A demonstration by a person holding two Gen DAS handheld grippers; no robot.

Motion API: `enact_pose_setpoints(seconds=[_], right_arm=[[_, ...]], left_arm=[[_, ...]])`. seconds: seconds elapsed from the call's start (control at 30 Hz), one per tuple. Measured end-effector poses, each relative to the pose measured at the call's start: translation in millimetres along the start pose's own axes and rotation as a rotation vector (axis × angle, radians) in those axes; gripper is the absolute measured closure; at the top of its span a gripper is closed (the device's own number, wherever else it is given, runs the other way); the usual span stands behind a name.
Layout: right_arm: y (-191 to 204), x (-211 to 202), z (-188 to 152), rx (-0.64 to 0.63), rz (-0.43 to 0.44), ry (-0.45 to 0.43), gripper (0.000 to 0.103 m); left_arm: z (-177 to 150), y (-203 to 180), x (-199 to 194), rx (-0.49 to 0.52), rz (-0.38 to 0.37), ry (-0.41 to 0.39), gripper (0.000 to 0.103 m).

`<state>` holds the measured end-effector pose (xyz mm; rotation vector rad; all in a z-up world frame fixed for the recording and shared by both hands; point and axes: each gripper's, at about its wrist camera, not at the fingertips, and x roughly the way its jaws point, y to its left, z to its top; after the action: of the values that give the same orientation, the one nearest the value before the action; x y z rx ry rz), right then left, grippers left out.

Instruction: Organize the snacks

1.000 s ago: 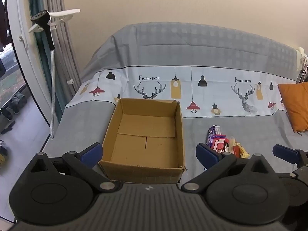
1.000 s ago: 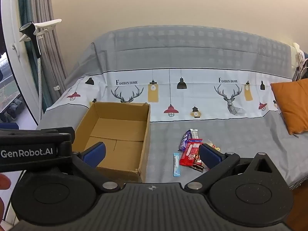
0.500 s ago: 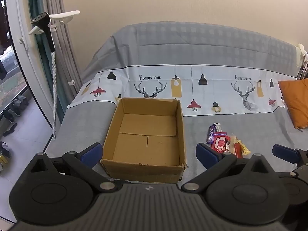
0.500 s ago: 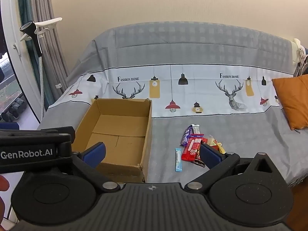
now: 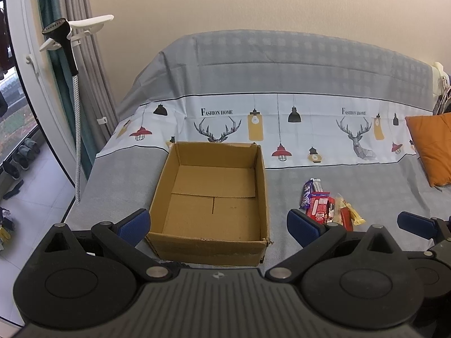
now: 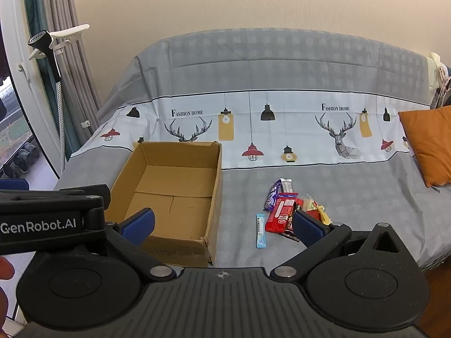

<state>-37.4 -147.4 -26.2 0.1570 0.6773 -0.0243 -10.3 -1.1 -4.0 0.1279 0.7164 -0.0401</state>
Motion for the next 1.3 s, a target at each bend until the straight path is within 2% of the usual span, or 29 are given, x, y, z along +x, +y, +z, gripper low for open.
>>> enact_pose_setpoints(seconds=[0.67,1.3], right_arm=[[-3,-4,4,0.013,0.010,0.015,0.000],[-5,-5,-4,0.010,0.028,0.005,0.000]], left_arm=[[5,0,-5,-0.002,-0.013,0.004,0.000],[0,1,-12,0.000,0.008,-0.008,0.000]])
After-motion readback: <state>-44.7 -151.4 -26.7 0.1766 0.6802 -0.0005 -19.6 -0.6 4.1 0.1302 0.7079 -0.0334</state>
